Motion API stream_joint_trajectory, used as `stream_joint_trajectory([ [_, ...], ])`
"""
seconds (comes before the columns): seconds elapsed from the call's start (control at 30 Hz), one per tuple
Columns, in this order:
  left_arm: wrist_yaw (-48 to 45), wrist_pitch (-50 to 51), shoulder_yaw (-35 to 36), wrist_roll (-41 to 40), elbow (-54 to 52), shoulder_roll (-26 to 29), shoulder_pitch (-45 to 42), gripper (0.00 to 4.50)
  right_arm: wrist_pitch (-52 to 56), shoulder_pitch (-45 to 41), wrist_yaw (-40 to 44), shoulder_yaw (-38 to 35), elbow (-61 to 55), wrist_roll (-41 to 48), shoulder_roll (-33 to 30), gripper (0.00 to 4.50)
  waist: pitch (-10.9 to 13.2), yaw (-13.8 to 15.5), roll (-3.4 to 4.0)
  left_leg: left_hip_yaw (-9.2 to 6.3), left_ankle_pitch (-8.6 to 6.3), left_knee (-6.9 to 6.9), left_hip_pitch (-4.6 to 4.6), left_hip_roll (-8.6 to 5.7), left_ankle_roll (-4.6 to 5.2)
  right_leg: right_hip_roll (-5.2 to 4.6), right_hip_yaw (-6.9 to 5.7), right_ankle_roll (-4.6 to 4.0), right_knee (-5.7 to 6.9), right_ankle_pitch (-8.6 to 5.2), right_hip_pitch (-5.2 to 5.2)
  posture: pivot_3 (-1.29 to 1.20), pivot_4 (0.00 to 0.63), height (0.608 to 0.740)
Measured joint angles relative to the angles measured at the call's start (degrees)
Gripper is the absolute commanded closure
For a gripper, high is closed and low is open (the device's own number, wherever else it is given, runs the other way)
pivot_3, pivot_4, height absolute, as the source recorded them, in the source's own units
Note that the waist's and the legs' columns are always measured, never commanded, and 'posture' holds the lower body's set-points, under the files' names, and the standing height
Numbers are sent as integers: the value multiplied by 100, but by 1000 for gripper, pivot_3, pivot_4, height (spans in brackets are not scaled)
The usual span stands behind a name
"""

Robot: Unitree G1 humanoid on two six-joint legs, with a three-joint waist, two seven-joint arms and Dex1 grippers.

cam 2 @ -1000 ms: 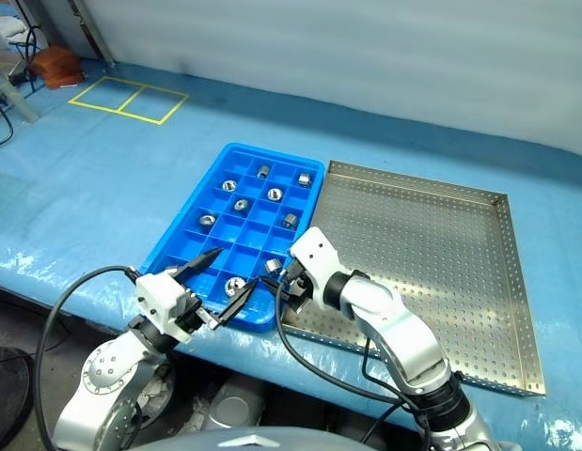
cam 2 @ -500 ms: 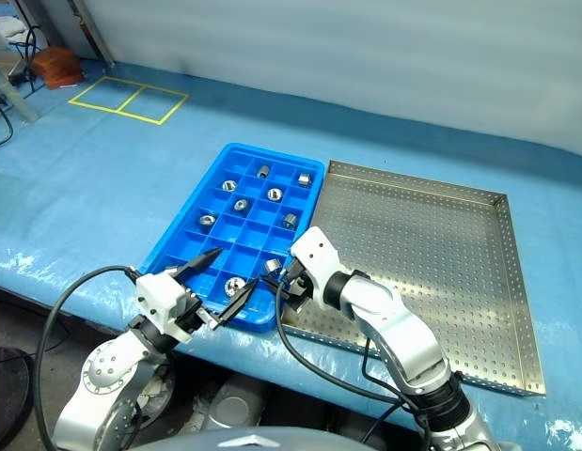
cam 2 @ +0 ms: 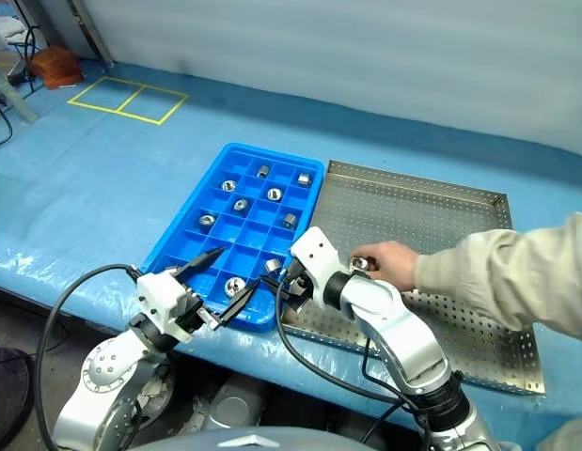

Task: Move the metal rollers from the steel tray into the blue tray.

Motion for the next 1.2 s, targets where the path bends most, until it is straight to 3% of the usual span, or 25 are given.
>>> stream_joint_trajectory([
  [1.2,-53,22,-7,-13,0,17,32,0,0,19,-78,2,0,2,6,10,0,-285,1,-1,0,-2,1,0,0,0,2,-1,0,-1,1,367,150,740],
])
